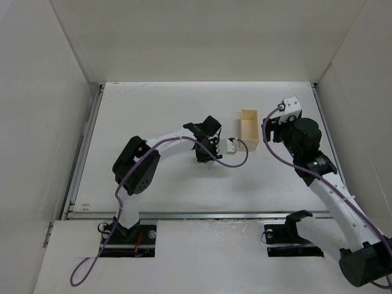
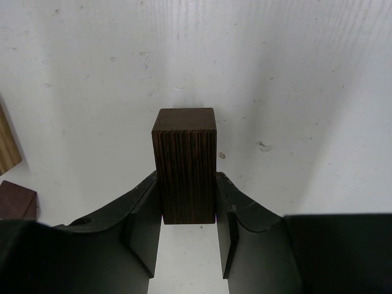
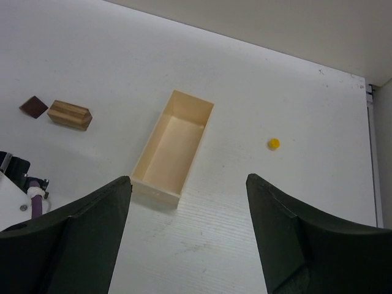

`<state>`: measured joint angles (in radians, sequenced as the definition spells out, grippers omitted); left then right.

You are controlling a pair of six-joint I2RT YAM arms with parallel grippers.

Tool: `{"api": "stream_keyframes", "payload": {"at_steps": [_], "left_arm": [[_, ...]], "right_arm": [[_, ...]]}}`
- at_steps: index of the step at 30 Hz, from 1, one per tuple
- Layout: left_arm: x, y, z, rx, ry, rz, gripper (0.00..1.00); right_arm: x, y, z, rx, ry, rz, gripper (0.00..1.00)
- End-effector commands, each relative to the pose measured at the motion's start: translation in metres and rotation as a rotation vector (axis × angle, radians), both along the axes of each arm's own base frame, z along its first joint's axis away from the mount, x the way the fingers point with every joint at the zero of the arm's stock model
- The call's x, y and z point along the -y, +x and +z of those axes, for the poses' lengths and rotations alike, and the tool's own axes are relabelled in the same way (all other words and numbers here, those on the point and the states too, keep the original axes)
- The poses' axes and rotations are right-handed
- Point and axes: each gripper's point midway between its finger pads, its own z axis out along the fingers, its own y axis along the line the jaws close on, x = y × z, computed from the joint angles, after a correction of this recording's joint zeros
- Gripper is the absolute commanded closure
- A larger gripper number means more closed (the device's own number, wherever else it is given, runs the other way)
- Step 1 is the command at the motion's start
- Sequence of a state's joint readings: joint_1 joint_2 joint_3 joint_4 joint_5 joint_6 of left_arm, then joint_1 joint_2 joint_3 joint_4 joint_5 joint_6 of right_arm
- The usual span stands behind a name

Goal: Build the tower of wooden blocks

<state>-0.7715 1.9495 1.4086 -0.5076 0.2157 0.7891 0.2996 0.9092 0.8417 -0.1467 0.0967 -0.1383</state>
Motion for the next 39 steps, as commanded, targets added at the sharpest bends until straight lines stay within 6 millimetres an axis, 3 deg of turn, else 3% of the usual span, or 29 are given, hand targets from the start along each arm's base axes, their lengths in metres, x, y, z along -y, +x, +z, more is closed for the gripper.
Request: {"api": "stream_keyframes", "payload": {"at_steps": [1, 9, 14, 18, 23, 28, 35, 39], "left_arm": [[0.004, 0.009, 0.01, 0.05, -0.009, -0.055, 0.9], [-0.002, 0.015, -0.002, 0.02, -0.018, -0.045, 0.89], [-0.001, 0.02, -0.008, 0.036, -0.016, -0.018, 0.77], [-0.002, 0.027, -0.01, 0.061, -0.004, 0.003, 0.74], [-0.002, 0.027, -0.008, 0.057, -0.006, 0.013, 0.58], [-0.01, 0.028, -0.015, 0.066, 0.034, 0.028, 0.49], [-0.012, 0.039, -0.01, 0.11, 0.046, 0.089, 0.46], [-0.012, 0.031, -0.003, 0.078, 0.036, 0.085, 0.45]], "right_arm": [[-0.002, 0.001, 0.015, 0.063, 0.016, 0.019, 0.19], [-0.003, 0.001, 0.015, 0.062, 0.018, 0.028, 0.19], [-0.004, 0.002, 0.012, 0.053, 0.015, 0.028, 0.19], [-0.004, 0.002, 0.012, 0.053, 0.015, 0.028, 0.19], [-0.005, 0.003, 0.009, 0.046, 0.006, 0.039, 0.18], [-0.006, 0.004, 0.012, 0.055, 0.008, 0.039, 0.18], [-0.006, 0.004, 0.012, 0.055, 0.008, 0.039, 0.16], [-0.007, 0.004, 0.012, 0.054, 0.01, 0.048, 0.16]]}}
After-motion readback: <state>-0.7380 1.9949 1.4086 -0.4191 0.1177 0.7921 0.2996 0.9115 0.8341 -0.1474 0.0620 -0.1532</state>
